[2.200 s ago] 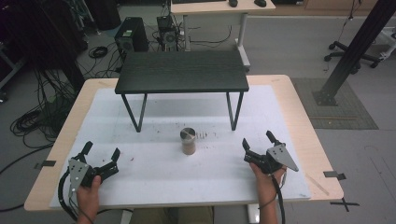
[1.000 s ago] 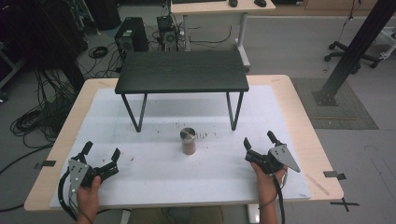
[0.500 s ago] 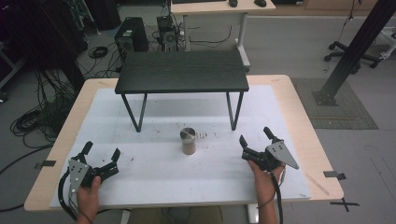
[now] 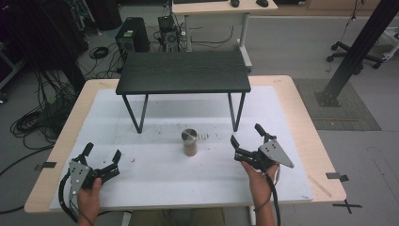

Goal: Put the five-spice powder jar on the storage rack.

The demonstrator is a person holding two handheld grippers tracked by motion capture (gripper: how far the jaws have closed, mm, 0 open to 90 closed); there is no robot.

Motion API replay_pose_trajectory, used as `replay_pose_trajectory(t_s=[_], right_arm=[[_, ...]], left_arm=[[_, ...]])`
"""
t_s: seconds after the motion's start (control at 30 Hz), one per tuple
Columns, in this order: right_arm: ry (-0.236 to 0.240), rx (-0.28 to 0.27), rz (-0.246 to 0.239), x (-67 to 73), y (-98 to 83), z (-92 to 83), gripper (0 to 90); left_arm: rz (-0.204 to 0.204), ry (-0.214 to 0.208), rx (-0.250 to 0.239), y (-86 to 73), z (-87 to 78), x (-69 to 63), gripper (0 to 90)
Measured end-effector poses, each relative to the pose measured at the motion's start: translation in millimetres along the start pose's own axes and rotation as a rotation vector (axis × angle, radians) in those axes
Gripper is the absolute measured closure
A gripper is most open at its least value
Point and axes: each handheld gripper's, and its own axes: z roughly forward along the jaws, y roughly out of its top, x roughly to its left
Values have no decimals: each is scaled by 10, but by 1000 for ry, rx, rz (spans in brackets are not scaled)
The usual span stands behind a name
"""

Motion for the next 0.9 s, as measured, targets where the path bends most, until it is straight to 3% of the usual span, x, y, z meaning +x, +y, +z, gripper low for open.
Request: replay_pose_trajectory(t_s=[0.47,0.9], right_arm=[[101,-2,-10,278,48,131,51],[188,16,-10,553,-21,303,50]], left_arm=[[0,1,0,0,0,-1,3],[1,-1,0,0,-1,0,3]])
